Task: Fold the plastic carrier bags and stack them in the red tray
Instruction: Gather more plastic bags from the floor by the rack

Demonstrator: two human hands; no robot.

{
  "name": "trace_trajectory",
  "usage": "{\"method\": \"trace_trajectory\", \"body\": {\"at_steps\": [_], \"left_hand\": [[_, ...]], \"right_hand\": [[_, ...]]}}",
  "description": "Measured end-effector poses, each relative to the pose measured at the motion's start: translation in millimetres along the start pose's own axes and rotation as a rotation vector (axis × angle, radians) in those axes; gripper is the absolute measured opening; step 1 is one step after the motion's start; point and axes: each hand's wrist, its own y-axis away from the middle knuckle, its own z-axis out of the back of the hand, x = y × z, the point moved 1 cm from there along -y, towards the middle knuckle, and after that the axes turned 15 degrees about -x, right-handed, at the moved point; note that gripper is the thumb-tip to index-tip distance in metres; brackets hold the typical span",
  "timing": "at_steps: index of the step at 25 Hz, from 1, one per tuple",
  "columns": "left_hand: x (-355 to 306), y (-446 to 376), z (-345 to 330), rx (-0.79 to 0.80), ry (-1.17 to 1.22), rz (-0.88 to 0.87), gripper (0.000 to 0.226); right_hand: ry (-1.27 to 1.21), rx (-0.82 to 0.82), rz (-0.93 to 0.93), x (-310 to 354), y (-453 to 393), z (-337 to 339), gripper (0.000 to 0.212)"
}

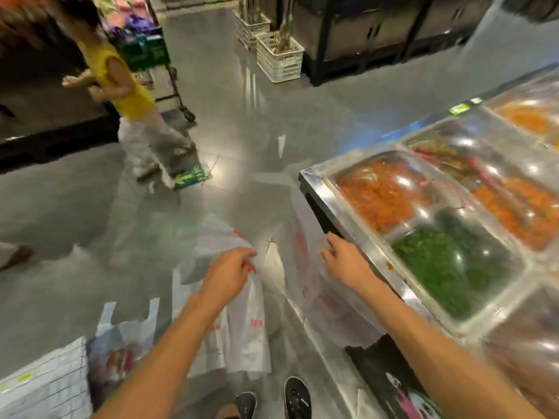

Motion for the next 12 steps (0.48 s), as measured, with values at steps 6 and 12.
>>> {"method": "trace_trajectory", "body": {"at_steps": [6,12], "left_hand": [[-46.9,-0.3,26.6,0.19,0.023,-0.335,0.043],[-90.8,39.7,18.1,0.405,-0.033,-0.519,0.041]], "right_hand": [[-0.167,-0.263,-0.29,1.6,82.5,56.8,0.022],[-0.284,-0.51,-0.642,-12.0,203.6,68.8,0.026]]}}
